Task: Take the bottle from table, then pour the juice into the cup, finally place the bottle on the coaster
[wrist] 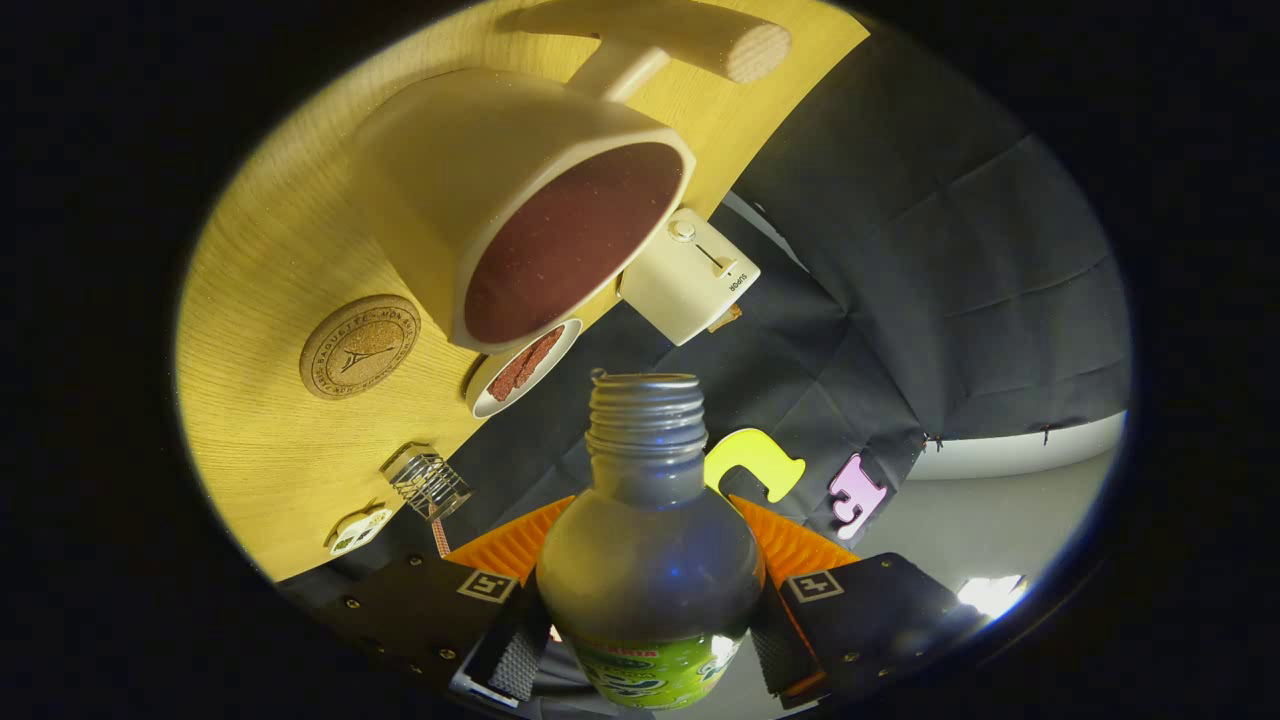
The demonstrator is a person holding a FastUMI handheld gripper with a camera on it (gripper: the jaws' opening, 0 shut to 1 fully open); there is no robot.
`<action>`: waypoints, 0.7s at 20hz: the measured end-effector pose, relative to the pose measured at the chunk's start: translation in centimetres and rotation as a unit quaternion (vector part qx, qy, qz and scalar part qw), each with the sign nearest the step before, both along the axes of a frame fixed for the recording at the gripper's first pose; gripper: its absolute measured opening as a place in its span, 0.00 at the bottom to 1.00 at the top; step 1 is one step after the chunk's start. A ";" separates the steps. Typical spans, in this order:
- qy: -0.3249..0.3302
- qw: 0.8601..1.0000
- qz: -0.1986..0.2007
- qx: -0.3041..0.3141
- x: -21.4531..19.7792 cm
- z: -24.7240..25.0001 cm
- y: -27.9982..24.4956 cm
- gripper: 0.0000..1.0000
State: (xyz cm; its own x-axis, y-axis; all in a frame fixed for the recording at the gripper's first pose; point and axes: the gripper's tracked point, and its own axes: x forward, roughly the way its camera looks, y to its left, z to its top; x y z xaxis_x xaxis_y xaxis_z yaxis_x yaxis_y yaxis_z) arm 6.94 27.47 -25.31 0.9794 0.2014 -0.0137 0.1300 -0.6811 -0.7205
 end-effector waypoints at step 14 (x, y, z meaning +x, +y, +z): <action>0.002 1.000 -0.004 0.000 -0.1 -0.1 0.0 0.82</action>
